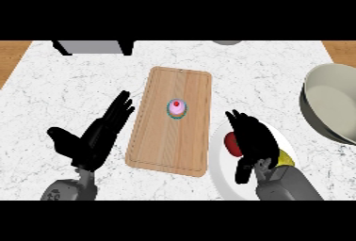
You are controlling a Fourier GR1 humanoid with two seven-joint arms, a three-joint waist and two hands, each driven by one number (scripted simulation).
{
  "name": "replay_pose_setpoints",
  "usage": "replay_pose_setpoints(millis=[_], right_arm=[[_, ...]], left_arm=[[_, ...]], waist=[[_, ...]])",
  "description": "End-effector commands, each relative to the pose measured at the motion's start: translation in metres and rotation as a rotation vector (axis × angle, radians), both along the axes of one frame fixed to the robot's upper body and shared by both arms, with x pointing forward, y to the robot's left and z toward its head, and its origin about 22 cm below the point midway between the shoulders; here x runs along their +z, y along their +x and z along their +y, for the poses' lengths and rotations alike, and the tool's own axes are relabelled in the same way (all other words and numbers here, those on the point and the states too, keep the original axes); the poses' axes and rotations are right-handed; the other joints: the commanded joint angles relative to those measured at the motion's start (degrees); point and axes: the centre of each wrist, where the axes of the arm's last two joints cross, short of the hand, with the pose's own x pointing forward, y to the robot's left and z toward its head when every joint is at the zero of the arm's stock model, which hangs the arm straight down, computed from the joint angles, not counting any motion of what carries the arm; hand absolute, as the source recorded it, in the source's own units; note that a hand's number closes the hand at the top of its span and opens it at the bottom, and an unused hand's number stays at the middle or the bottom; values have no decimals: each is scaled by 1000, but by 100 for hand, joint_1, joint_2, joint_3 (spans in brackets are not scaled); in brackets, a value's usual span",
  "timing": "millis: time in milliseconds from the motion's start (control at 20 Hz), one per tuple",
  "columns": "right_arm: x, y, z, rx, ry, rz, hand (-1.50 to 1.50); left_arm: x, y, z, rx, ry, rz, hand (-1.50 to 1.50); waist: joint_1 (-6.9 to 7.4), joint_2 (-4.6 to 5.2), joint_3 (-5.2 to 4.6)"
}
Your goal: Pick the tomato from the plate and place it in the bowl
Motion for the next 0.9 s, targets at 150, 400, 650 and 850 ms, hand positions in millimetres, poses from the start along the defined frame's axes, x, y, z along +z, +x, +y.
replay_pose_setpoints(millis=[150,400,650,850], right_arm=[[-18,6,-13,-18,-11,-18,-150],[-5,8,-8,-35,9,-15,-150],[-38,17,-1,-24,16,-22,-150],[-41,13,11,-10,93,-64,150]], left_arm=[[17,3,10,17,11,1,0],[1,13,0,-3,10,14,0],[-6,2,18,-2,-2,-13,0],[-10,11,-2,15,11,-4,0]], waist=[[3,1,1],[-17,0,0],[5,2,0],[-9,6,0]])
